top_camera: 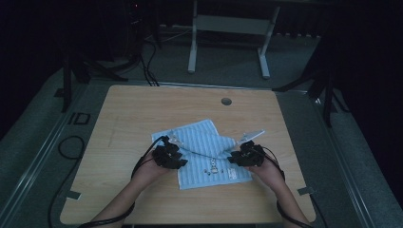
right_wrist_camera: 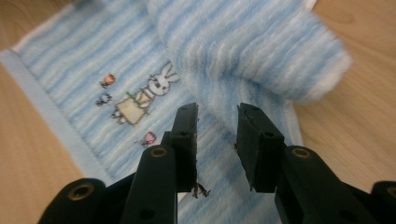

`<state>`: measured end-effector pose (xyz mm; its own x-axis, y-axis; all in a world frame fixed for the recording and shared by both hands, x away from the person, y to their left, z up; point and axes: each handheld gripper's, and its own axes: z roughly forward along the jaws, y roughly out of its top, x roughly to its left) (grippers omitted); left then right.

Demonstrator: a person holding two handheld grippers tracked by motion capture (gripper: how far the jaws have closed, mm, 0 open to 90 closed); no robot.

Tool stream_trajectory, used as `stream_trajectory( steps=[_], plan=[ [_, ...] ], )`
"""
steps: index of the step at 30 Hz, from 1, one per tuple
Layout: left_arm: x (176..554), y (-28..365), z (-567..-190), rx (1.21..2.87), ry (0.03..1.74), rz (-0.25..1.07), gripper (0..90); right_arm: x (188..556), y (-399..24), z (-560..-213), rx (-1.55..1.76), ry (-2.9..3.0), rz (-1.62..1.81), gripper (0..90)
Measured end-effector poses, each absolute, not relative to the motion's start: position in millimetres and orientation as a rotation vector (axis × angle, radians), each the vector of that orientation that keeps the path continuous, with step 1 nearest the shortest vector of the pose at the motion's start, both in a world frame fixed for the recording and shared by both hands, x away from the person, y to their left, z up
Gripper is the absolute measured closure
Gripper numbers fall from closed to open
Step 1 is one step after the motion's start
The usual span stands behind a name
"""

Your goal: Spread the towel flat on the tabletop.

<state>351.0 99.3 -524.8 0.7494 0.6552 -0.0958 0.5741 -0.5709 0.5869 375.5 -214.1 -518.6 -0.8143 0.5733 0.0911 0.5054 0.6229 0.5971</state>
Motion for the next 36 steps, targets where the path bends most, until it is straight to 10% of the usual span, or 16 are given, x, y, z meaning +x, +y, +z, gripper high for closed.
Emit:
stream_trajectory(
  steps=[36],
  plan=[
    [467,75,-539,2.367,0.944,0.267,59.8,449,-204,-534,1.018,2.668,0.805,62.9]
  ],
)
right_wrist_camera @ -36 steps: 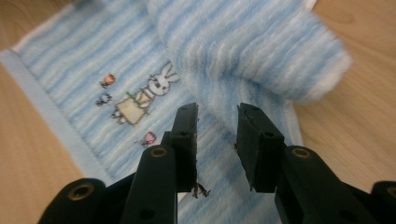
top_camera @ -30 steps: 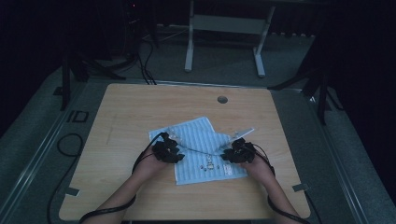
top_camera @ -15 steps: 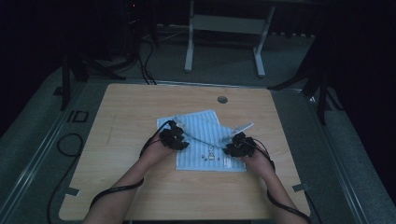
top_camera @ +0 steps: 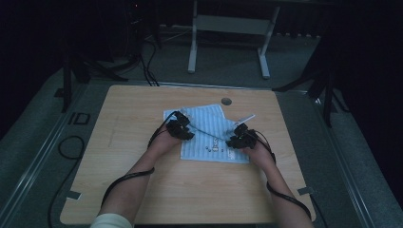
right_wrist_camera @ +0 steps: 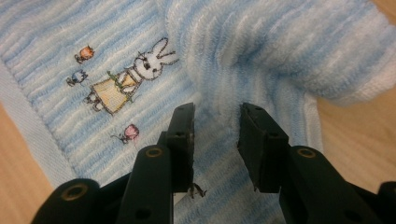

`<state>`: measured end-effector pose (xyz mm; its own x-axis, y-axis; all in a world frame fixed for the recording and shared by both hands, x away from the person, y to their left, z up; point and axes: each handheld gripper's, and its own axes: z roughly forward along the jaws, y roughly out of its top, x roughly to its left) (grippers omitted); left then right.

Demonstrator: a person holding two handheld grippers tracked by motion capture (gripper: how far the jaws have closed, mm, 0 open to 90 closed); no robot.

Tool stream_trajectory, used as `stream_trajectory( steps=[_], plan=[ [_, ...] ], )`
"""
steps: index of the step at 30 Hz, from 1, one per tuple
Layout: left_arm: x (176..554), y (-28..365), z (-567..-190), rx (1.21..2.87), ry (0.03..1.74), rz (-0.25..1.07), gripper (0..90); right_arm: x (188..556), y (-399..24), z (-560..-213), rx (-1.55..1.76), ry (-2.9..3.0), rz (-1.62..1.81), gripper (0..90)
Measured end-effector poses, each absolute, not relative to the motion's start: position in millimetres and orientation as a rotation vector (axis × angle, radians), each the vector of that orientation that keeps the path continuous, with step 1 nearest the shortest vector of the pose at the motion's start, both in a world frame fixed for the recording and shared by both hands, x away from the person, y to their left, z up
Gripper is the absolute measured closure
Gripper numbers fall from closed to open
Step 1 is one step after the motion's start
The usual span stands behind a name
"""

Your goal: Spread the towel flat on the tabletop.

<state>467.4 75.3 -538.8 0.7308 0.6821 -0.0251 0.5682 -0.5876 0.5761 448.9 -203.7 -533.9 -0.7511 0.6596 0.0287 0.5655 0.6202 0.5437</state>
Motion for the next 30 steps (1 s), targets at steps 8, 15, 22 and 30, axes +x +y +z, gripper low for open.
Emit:
stream_trajectory(
  steps=[8,15,22,30],
  plan=[
    [428,80,-509,2.326,0.777,0.245,53.3,427,-219,-510,0.909,2.692,0.858,48.8],
    [381,85,-506,2.347,0.651,0.225,48.3,392,-243,-496,0.827,2.702,0.842,48.7],
    [372,83,-528,2.399,0.666,0.191,48.5,373,-253,-516,0.801,2.763,0.800,54.9],
    [378,77,-540,2.439,0.667,0.176,51.7,377,-246,-529,0.790,2.803,0.714,62.8]
  ],
)
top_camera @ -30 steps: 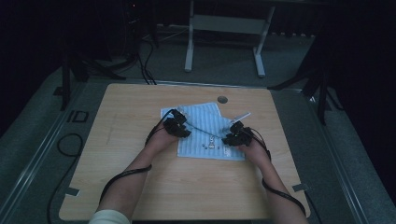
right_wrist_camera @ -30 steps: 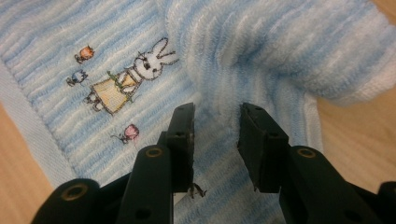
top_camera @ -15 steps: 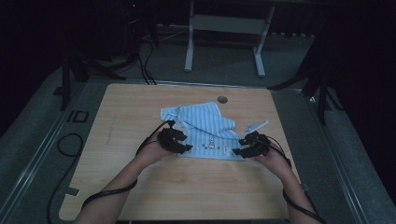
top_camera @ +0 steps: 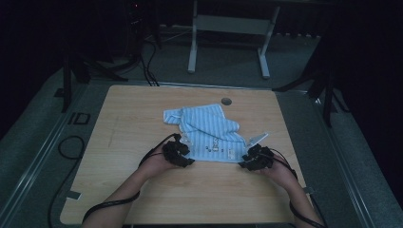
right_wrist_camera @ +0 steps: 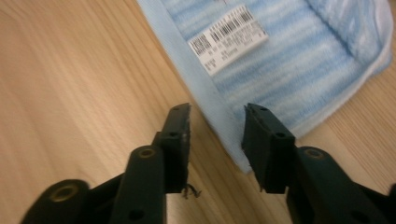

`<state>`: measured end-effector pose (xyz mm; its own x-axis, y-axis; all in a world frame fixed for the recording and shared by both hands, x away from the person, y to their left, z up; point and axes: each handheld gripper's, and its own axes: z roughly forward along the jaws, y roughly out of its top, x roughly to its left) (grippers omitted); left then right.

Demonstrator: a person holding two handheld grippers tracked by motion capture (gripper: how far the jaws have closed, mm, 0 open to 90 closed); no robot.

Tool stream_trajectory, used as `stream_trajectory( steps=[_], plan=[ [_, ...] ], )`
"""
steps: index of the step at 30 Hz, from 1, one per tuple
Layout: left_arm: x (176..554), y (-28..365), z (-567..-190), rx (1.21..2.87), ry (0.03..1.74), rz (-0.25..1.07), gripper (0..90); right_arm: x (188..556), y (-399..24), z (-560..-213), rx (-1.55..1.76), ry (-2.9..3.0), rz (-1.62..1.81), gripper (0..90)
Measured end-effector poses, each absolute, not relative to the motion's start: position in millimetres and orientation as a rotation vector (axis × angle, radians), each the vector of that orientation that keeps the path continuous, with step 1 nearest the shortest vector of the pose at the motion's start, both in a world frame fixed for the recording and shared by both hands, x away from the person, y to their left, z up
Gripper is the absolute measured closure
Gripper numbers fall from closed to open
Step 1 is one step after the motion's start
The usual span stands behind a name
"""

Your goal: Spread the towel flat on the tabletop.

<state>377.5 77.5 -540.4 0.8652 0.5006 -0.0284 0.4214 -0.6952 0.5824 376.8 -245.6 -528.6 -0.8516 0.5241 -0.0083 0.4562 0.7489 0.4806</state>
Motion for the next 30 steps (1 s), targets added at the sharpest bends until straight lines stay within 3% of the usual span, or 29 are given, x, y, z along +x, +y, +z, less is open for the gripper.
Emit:
stream_trajectory(
  steps=[3,10,20,26,30],
  plan=[
    [377,77,-541,2.430,0.678,0.193,55.9,376,-246,-529,0.783,2.790,0.713,66.3],
    [369,65,-539,2.459,0.664,0.242,83.5,371,-243,-531,0.740,2.698,0.668,84.6],
    [369,69,-516,2.395,0.699,0.179,86.3,374,-250,-522,0.802,2.663,0.719,88.7],
    [360,79,-478,2.386,0.718,0.192,86.2,363,-252,-489,0.754,2.621,0.807,88.7],
    [329,94,-444,2.343,0.748,0.216,86.1,342,-245,-456,0.675,2.589,0.868,88.7]
  ],
)
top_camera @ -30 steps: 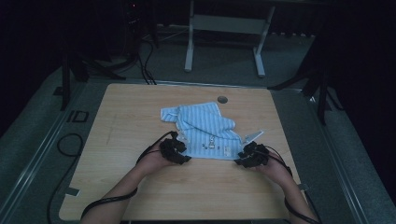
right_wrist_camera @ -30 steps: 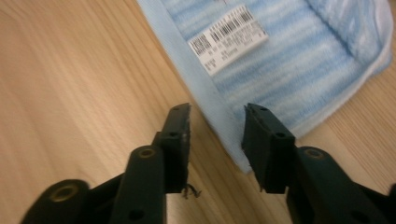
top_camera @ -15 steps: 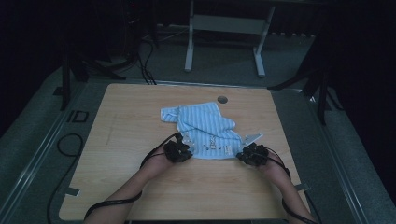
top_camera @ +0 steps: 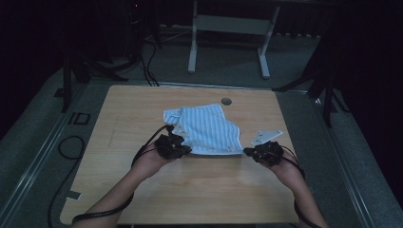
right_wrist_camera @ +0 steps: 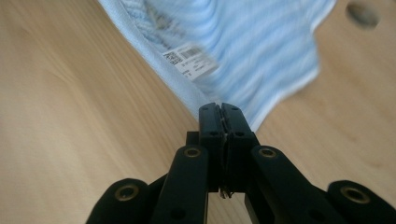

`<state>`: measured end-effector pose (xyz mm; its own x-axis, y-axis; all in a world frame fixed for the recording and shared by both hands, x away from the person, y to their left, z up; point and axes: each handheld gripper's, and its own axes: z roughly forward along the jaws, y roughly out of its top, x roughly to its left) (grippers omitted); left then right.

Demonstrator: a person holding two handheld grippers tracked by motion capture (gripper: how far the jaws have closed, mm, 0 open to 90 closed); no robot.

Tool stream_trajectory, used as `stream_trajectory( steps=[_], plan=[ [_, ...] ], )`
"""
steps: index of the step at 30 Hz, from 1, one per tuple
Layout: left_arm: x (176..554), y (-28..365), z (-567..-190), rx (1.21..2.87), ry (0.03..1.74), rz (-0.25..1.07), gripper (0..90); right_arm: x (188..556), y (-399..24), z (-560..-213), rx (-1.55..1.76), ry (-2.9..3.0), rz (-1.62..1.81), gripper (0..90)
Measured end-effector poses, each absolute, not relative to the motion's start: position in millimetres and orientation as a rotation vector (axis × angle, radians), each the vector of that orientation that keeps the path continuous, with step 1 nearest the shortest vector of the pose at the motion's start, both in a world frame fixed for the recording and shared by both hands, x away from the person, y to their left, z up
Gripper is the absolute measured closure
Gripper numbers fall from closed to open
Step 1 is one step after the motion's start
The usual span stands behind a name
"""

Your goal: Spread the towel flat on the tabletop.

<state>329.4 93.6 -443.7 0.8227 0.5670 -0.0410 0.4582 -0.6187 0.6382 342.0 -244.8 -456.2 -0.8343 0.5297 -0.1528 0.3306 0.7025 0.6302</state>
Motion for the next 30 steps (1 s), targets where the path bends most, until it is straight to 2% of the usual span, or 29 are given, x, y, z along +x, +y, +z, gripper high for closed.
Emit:
stream_trajectory(
  steps=[3,7,14,16,18,19,23,26,30],
  plan=[
    [306,102,-433,2.331,0.725,0.186,86.0,329,-241,-446,0.633,2.586,0.882,88.7],
    [272,114,-432,2.310,0.692,0.122,85.8,292,-239,-435,0.561,2.606,0.945,88.6],
    [219,115,-447,2.310,0.658,-0.001,84.7,237,-244,-450,0.553,2.674,1.006,88.4],
    [207,114,-454,2.325,0.644,-0.074,84.5,228,-245,-457,0.588,2.723,1.038,87.5],
    [196,112,-464,2.343,0.628,-0.145,82.3,216,-243,-468,0.546,2.801,1.004,83.4],
    [192,113,-468,2.338,0.616,-0.205,80.3,212,-242,-474,0.545,2.845,1.014,77.5],
    [196,122,-472,2.327,0.649,-0.179,65.9,207,-240,-484,0.526,2.863,0.994,68.8],
    [208,130,-470,2.318,0.652,-0.114,62.3,222,-241,-479,0.553,2.802,1.032,69.7],
    [235,137,-472,2.298,0.690,-0.043,62.2,252,-237,-474,0.563,2.730,1.065,72.0]
  ],
)
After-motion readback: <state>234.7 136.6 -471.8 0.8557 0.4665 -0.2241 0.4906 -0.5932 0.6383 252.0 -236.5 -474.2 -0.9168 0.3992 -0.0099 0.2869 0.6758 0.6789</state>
